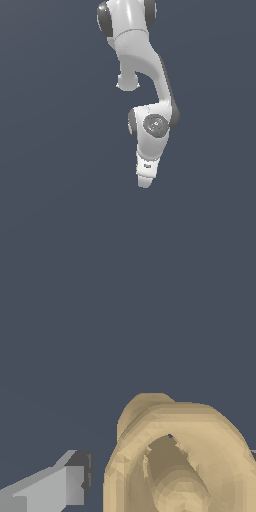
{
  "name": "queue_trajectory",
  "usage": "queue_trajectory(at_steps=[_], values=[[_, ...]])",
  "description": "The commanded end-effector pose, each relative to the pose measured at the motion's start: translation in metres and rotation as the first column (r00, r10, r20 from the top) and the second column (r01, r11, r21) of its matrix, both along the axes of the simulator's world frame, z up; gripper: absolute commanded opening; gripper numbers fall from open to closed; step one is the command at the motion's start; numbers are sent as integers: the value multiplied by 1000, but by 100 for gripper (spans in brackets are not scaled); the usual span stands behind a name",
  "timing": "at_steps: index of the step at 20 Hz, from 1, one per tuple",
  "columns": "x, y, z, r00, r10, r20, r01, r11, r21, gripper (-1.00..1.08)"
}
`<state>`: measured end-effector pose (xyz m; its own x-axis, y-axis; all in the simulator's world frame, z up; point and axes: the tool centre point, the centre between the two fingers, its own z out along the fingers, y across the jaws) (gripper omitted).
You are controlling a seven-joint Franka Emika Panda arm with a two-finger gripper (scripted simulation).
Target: Pick up the object and move it to a goal position.
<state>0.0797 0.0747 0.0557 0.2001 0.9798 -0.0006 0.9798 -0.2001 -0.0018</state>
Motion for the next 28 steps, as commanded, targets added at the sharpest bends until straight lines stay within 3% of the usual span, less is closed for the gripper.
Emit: queue_trajectory(at_steps=[1,4,5,19,23,28], values=[[1,0,-4,1000,0,2,0,1000,0,100],[2,0,-3,1000,0,2,0,1000,0,100],[2,0,-3,1000,0,2,0,1000,0,-100],[1,8,-3,1000,0,2,0,1000,0,-100],[-2,31,-3,1000,0,2,0,1000,0,-100],[-7,80,-3,1000,0,2,0,1000,0,-100]])
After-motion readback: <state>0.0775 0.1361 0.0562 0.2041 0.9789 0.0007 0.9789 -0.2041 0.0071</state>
